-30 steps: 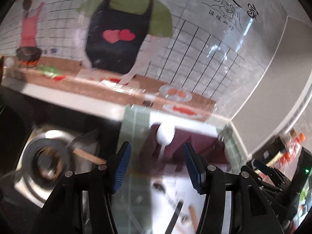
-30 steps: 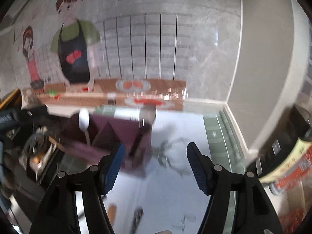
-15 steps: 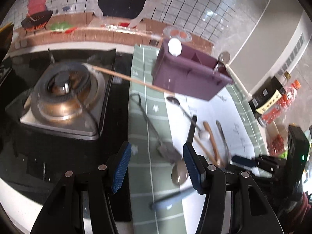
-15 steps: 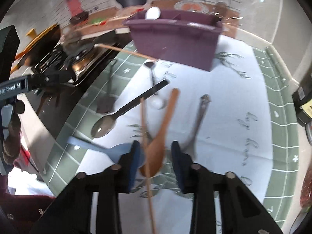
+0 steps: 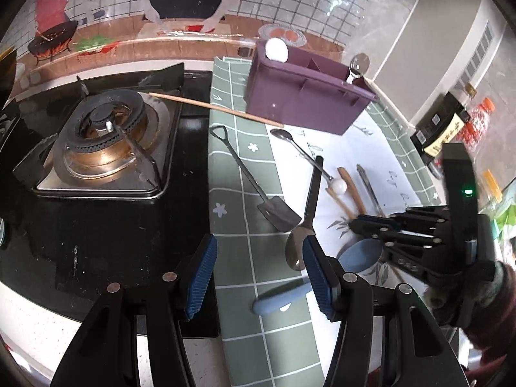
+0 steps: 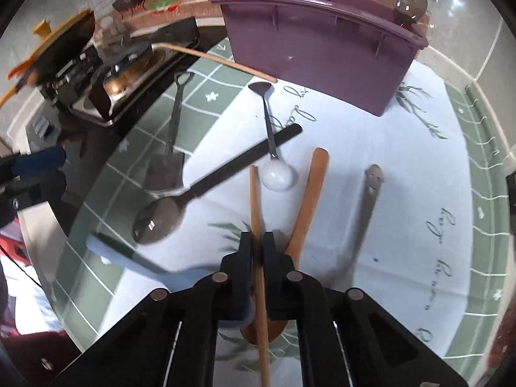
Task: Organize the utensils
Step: 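Grasp a wooden chopstick from the tablecloth with the right tool, then grasp the blue plastic spoon with the left tool while the right tool holds the chopstick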
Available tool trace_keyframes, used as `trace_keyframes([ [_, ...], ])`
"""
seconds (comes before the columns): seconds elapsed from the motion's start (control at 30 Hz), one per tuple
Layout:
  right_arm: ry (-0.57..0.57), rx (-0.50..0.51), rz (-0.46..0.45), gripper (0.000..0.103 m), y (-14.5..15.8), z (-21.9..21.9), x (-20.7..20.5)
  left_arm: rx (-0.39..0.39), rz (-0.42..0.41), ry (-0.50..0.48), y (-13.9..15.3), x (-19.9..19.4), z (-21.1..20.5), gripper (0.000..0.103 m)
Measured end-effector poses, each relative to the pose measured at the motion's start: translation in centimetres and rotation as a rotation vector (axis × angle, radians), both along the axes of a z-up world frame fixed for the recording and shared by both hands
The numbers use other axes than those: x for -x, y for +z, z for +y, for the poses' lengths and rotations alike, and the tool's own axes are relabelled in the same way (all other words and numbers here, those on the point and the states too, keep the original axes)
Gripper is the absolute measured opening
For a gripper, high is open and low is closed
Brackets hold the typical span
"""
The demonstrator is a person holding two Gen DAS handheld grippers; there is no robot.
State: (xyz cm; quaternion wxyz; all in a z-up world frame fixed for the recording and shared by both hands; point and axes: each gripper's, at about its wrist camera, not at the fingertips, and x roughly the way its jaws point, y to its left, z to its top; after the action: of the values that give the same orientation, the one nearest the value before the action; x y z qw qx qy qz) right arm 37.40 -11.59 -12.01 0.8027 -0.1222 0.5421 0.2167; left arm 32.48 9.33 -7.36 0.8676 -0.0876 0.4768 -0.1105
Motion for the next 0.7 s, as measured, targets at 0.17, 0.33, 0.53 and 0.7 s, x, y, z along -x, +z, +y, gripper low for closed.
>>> trace_keyframes([
  [0.17, -0.123, -0.061, -0.018, 0.005, 2.2, -5.3, 0.6, 0.004, 0.012, -0.122, -0.7, -0.7, -2.2, 0.056],
  [0.33, -0.307, -0.090, -0.016, 0.005, 2.4, -11.5, 0.7, 0.017, 0.048, -0.383, -1.5, -1.7, -7.0, 0.056],
  [0.53, -0.462, -0.138, -0.008, 0.005, 2.0, -16.6, 2.3, -0.156, 0.111, -0.638, -3.4, -2.7, -12.6, 0.056],
  [0.7, -0.514, -0.170, -0.008, 0.005, 1.6, -18.2, 3.4, -0.274, 0.144, -0.726, -4.5, -2.9, -14.9, 0.056],
])
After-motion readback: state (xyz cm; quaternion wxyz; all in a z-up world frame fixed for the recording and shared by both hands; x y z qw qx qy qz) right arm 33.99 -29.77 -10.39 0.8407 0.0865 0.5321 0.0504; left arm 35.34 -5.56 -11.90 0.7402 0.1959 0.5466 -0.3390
